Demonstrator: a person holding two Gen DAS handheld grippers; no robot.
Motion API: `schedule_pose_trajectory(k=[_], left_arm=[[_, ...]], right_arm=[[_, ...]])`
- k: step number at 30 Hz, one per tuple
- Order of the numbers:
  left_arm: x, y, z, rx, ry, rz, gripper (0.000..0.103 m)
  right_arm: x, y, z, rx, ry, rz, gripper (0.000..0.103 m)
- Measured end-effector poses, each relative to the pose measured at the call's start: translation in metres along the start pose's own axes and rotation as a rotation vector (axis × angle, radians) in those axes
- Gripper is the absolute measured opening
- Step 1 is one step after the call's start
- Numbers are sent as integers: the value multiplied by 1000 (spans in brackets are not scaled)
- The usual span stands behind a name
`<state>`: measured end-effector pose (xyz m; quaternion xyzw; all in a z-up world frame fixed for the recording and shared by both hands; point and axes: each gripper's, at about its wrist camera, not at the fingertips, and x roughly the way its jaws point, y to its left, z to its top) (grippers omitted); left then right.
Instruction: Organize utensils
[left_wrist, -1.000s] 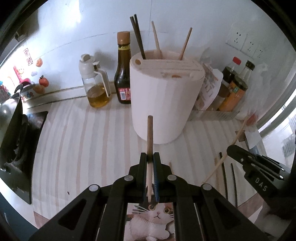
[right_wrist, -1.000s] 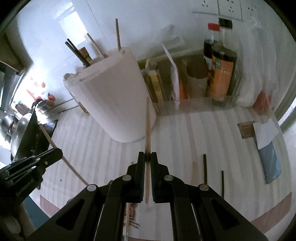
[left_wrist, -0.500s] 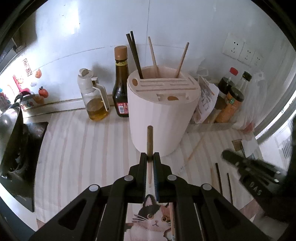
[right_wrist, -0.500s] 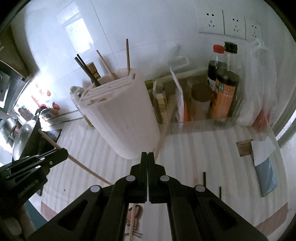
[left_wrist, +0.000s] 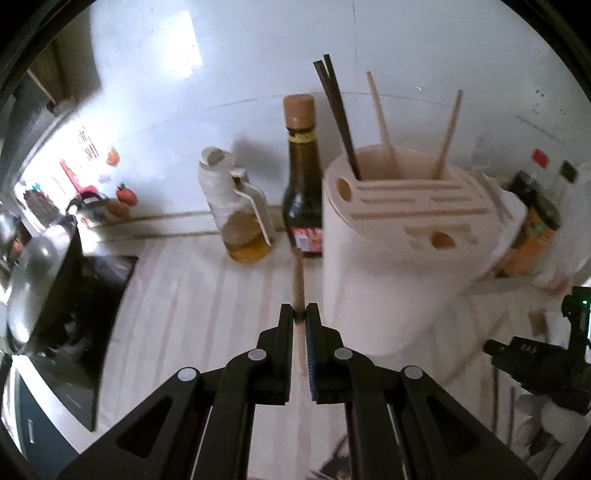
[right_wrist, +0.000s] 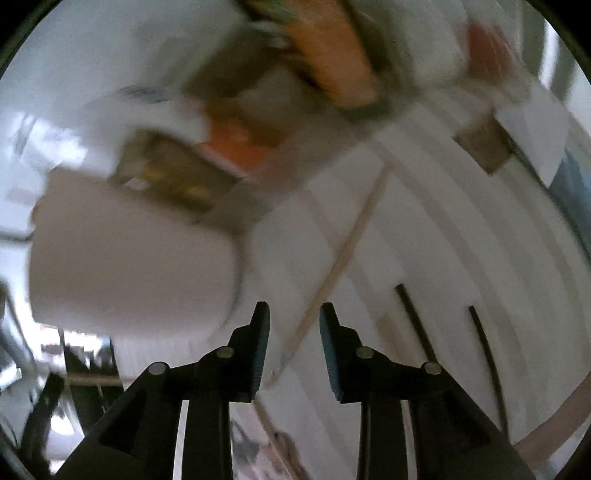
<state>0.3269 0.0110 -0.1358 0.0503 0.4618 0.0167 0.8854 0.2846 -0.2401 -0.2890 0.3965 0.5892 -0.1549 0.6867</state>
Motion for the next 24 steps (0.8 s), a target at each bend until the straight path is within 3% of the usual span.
schedule_pose_trajectory(k=[2,7,9,12,16,24], left_arm=[[5,1,5,-11,2,8,4],[13,2,14,-26,11,5,4],[15,3,16,-31,15,-1,4],[15,4,16,-35,19,-11,4],[9,7,15,-39,15,-27,4],[-18,10,8,-36,-4,-73,4]], right_arm=[[9,-2,10,30,2,-27,30],[41,9,29,-33,23,-225,28],[46,26,31,-125,17,-334,16],[55,41,26,-243,17,-395,9],[52,42,15,-300,-6,-337,6],[-4,35,-17,-378,-135,-158,6]])
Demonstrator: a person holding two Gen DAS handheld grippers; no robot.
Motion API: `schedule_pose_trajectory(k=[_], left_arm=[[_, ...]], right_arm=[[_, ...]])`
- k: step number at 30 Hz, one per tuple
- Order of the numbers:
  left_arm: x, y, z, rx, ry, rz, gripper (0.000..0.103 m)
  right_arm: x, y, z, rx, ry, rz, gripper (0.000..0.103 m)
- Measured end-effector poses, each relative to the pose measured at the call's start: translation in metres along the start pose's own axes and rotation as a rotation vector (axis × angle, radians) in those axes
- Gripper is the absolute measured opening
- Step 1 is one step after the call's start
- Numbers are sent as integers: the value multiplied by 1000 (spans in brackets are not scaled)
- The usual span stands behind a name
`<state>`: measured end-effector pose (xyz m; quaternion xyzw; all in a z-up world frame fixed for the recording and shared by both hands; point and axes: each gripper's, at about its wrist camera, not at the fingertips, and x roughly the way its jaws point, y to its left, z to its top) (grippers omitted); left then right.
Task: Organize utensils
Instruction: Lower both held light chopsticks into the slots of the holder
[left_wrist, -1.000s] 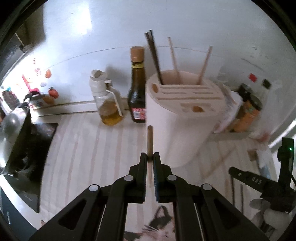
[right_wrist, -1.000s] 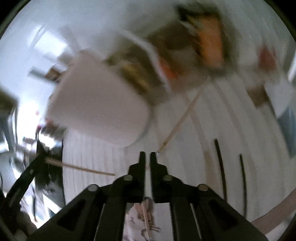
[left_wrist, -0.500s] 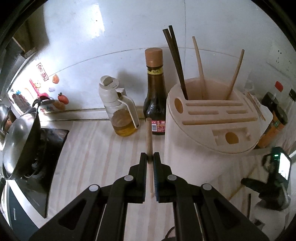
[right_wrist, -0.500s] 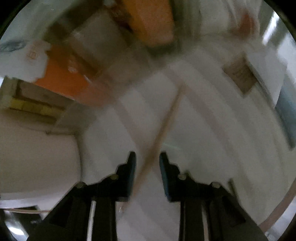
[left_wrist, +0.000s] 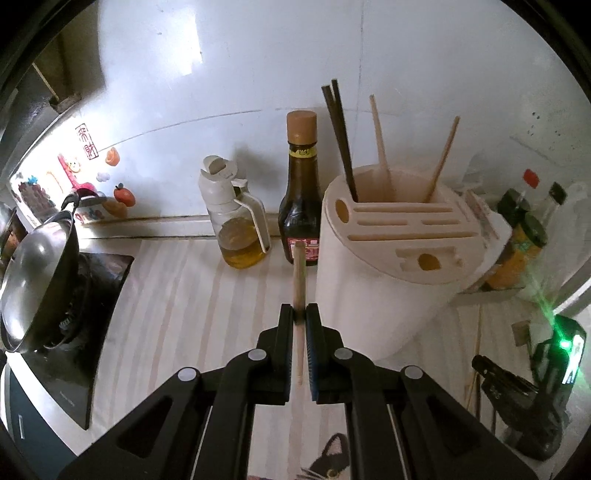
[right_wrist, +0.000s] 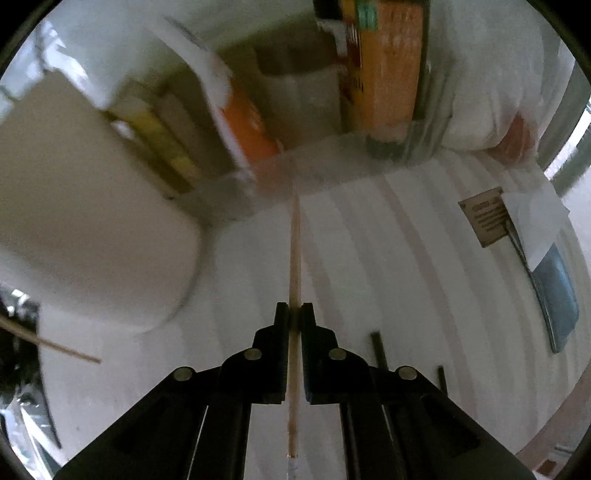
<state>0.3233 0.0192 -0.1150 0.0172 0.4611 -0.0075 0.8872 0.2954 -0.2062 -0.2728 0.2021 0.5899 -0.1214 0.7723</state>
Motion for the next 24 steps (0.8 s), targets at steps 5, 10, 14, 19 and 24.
schedule_pose_trajectory(k=[5,10,14,19,24], left_arm=[[-25,2,-1,-5,-16,-49,4],[-55,5,9,-12,-59,-88,4],[-80,7,22,-17,-107,-115,4],[-117,9,45,-28,-178,-156,4],[-140,9,78,-37,-245,-182,4]], right_arm=[[-52,-4,-7,10,-114,106,6],[-103,28,7,-20,-231,197,6],[-147,44,24,-46,-318,275,6],[-198,69,48,-75,-418,355,6],[-218,99,81,-109,-511,390,6]])
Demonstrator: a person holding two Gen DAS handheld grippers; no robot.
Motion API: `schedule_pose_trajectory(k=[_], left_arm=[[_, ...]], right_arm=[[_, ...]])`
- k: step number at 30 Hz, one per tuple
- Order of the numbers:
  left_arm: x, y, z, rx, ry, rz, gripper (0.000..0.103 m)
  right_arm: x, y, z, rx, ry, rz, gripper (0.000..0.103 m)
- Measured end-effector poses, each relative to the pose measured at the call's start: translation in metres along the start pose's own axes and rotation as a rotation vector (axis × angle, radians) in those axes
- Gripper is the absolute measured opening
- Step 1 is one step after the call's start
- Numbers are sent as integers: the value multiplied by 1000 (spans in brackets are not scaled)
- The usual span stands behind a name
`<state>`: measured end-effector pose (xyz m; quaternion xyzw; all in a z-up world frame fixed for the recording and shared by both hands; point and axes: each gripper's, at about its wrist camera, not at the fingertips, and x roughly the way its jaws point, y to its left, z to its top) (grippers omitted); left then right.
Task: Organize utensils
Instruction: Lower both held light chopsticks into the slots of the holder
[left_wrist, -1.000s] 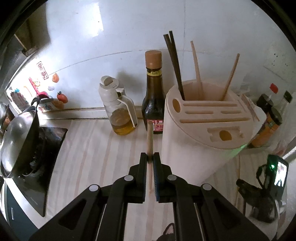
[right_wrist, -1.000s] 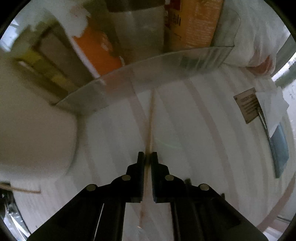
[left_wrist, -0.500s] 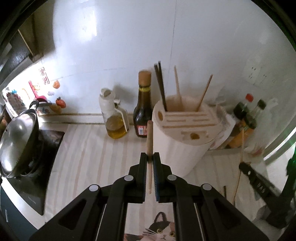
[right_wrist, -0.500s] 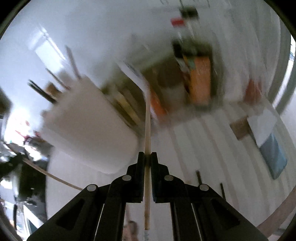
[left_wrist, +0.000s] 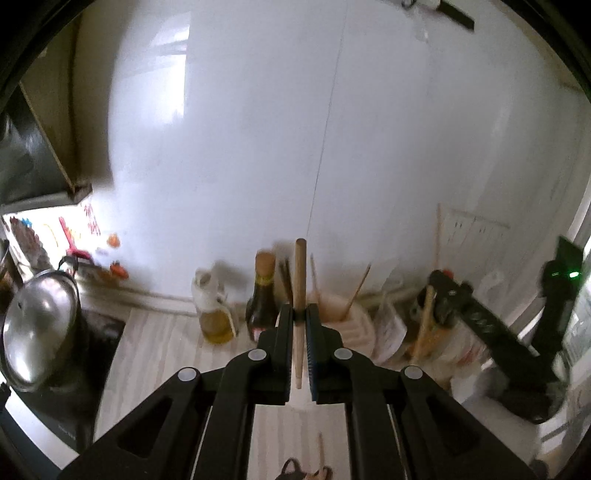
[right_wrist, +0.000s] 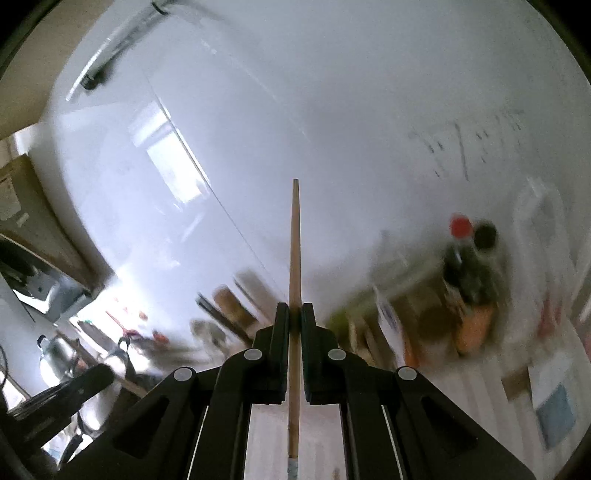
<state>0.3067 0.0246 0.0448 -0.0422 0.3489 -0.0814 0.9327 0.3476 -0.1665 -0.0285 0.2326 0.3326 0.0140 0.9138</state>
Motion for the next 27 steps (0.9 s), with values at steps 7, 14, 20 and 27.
schedule_pose_trajectory(k=[7,14,20,27], left_arm=[[15,-15,47,28,-51,3,4],[74,-22,65,46,12,3,4],[120,-12,60,26,96,8,4],[147,-2,50,2,152,2,4]], right_arm=[[31,13,38,-4,-80,32,6],[80,7,53,12,-131,37,6],[111,-2,43,20,-194,7,6],[132,-1,30,-23,-179,-18,6]])
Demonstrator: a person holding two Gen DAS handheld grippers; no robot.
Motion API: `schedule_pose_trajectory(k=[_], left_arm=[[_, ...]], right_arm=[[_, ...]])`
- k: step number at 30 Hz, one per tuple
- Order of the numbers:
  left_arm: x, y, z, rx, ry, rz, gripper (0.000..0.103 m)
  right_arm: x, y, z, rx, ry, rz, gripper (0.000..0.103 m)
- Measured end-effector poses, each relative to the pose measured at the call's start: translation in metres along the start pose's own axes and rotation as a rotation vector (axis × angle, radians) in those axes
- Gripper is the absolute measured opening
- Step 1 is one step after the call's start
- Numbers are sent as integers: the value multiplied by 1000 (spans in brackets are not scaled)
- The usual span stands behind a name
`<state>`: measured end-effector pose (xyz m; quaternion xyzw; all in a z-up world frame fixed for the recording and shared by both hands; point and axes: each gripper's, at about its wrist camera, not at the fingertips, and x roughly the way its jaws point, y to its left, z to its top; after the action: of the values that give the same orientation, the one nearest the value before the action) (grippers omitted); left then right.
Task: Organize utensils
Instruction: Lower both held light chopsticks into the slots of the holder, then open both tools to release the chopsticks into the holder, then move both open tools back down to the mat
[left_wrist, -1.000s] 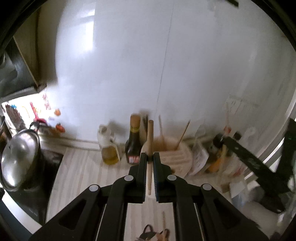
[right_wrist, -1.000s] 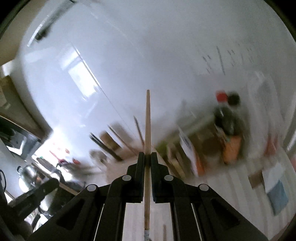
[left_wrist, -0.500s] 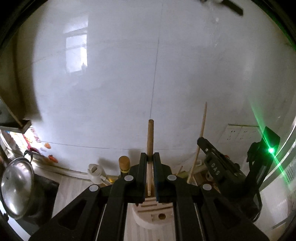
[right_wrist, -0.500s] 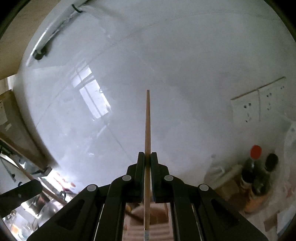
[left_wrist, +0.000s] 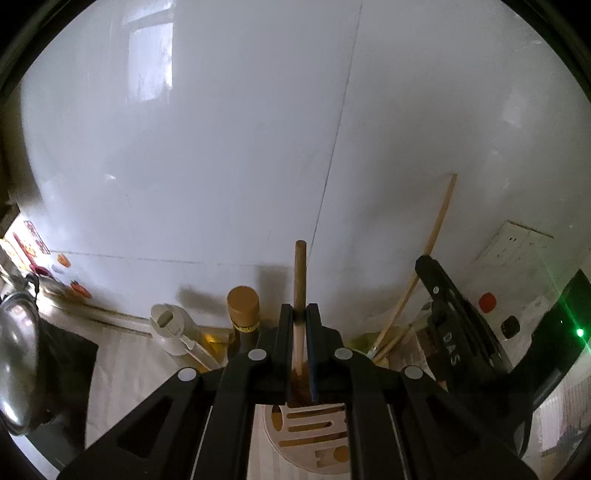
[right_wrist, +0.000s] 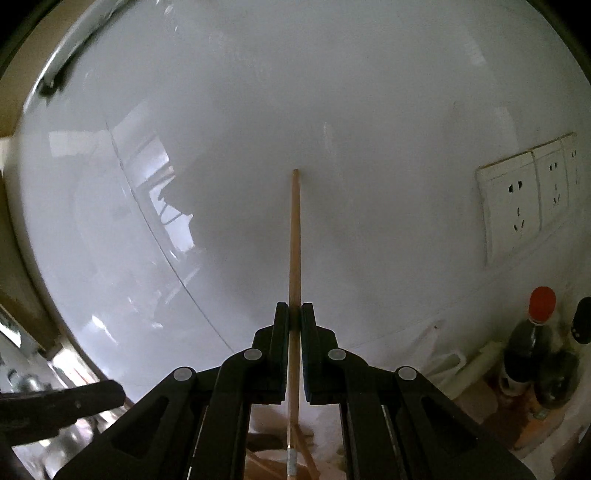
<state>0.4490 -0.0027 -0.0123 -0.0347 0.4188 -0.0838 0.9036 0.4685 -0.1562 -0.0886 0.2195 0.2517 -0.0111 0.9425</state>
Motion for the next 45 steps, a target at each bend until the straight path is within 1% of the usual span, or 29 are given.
schedule_pose_trajectory(k=[4,5,7,8,9,10,11,13,14,16,18,19,20,21,23,25,27,29,31,32,33,35,37,38,39,41,42,43,45], left_arm=[[-6,2,-2,-22,2,7,9],[-9,3,-1,-25,0,10,11],[-18,4,0,-33,-14,34,29],[-24,5,-1,-36,-27,43,56],[-30,7,-2,-46,-49,52,81],[-37,9,-4,-53,-69,59,86],[-45,11,-9,-59,-93,69,87],[-51,12,-16,-57,-96,78,91],[-54,13,-22,-52,-98,81,102],[-58,13,-36,-36,-103,107,103],[-58,14,-53,-34,-84,129,103],[-57,15,-61,-34,-72,129,103],[-55,15,-70,-36,-60,128,103],[-51,15,-81,-36,-41,127,103],[-42,12,-102,-25,11,123,103],[-29,8,-129,-9,75,131,103],[-14,4,-154,14,140,134,103],[-1,-1,-183,45,203,144,103],[12,-7,-213,72,266,150,103],[21,-9,-230,83,307,155,103],[26,-11,-240,90,332,157,103],[40,-15,-267,95,404,158,103],[52,-21,-284,103,452,151,99],[58,-23,-293,107,476,149,93],[64,-26,-300,111,495,150,89],[75,-32,-312,112,527,146,88],[81,-35,-317,112,541,139,85],[88,-39,-322,114,556,130,81],[98,-47,-330,131,584,130,64]], right_arm=[[1,5,-3,-25,77,12,7],[-1,6,-2,-28,99,8,9],[-11,5,-1,-25,120,8,26],[-16,3,-1,-22,122,10,41],[-26,2,2,-19,124,1,48],[-32,-1,4,-21,122,-3,49],[-41,-2,7,-25,123,-11,50],[-60,-8,9,-20,135,-37,56],[-68,-11,8,-24,147,-62,61],[-85,-14,5,-19,166,-87,64],[-105,-25,0,-16,201,-142,77],[-115,-31,-5,-11,210,-148,81],[-123,-34,-7,-15,219,-167,91],[-132,-39,-15,-23,237,-196,97],[-144,-51,-27,-34,272,-242,99],[-151,-62,-37,-37,311,-260,99],[-161,-79,-56,-31,379,-297,99],[-169,-95,-72,-16,429,-305,99],[-169,-112,-101,-9,520,-312,99],[-167,-117,-110,-4,559,-307,94],[-164,-124,-126,-2,618,-318,77],[-159,-137,-157,8,726,-318,58],[-156,-147,-181,29,802,-307,55],[-154,-152,-192,40,831,-308,48],[-153,-156,-203,44,859,-309,47],[-151,-165,-221,61,904,-314,47],[-150,-166,-228,70,919,-306,47],[-150,-169,-232,74,928,-306,47],[-145,-171,-241,74,950,-297,47]])
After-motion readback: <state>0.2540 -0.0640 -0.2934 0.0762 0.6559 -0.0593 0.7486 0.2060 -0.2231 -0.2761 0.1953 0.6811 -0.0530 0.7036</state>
